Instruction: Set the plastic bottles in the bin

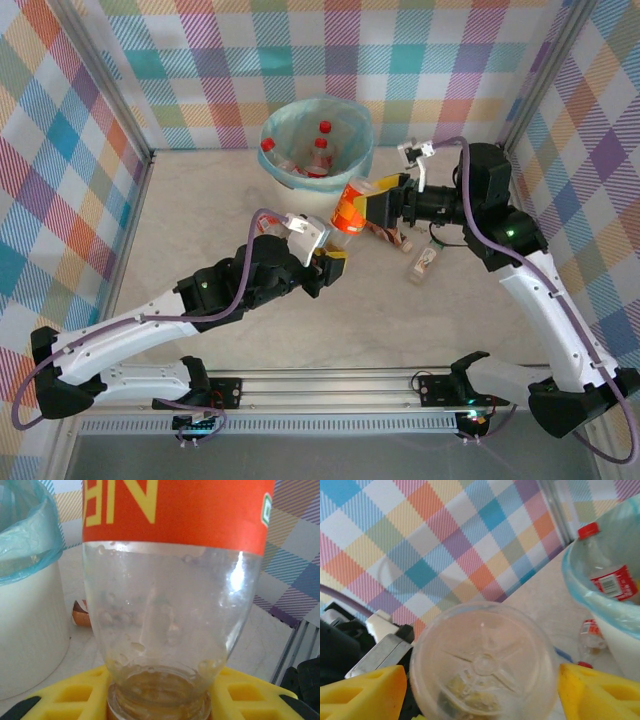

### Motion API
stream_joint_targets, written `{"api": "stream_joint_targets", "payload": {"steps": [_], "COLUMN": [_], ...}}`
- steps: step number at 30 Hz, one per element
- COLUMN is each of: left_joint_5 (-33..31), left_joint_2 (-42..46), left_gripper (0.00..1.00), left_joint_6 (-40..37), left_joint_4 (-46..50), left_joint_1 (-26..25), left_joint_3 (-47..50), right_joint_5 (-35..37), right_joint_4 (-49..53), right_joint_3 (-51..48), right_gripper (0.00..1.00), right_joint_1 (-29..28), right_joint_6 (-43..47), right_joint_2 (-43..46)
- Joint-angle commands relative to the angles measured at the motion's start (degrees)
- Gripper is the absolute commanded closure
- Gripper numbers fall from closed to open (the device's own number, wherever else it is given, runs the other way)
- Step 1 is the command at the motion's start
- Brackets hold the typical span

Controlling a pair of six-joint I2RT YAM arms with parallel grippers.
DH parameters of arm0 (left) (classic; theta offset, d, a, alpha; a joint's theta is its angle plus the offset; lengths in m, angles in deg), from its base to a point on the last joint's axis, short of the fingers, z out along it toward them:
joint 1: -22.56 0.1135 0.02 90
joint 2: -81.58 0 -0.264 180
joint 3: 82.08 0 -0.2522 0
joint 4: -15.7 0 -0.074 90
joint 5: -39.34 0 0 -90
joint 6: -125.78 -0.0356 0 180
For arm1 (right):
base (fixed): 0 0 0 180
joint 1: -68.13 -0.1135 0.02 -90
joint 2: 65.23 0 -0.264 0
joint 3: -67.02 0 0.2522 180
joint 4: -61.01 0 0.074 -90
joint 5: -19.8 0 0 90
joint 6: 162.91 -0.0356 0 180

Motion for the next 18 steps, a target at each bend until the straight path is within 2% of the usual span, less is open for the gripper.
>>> {"api": "stream_joint_targets", "payload": {"steps": [1, 8, 10, 12, 14, 18], "left_joint_5": [0.86, 2.57, 2.81, 3.09, 3.86, 5.19], "left_joint_2": [1.35, 0.87, 1.11, 1.52, 1.78, 1.22], "left_gripper": [0.66, 0.64, 0.64, 0.64, 0.64, 0.63], "left_joint_6": [-0.96, -1.47, -1.49, -1.73, -2.05, -2.46], "left_joint_4": [-1.56, -1.38, -1.64, -1.91, -2.31, -1.96], "left_joint_1": [0.29, 0.29, 0.29, 0.38, 0.29, 0.29], "left_joint_3": [0.35, 0.08, 0.14, 0.26, 0.41, 0.11], "right_joint_5": [-3.84, -1.8, -1.16, -0.78, -0.77, -1.2], "right_joint_4": [-2.17, -0.46, 0.09, 0.04, -0.25, -0.35], "right_joint_3": [2.3, 3.16, 3.4, 3.26, 3.2, 3.55], "right_gripper": [0.24, 0.33, 0.31, 0.24, 0.24, 0.31], "right_joint_1": [-0.63, -0.9, -0.9, -0.94, -0.87, -0.96], "right_joint_6": [1.13, 2.63, 2.9, 2.93, 2.61, 2.34], "right_joint_2": [-0.22, -0.54, -0.73, -0.89, -1.08, -1.8]}}
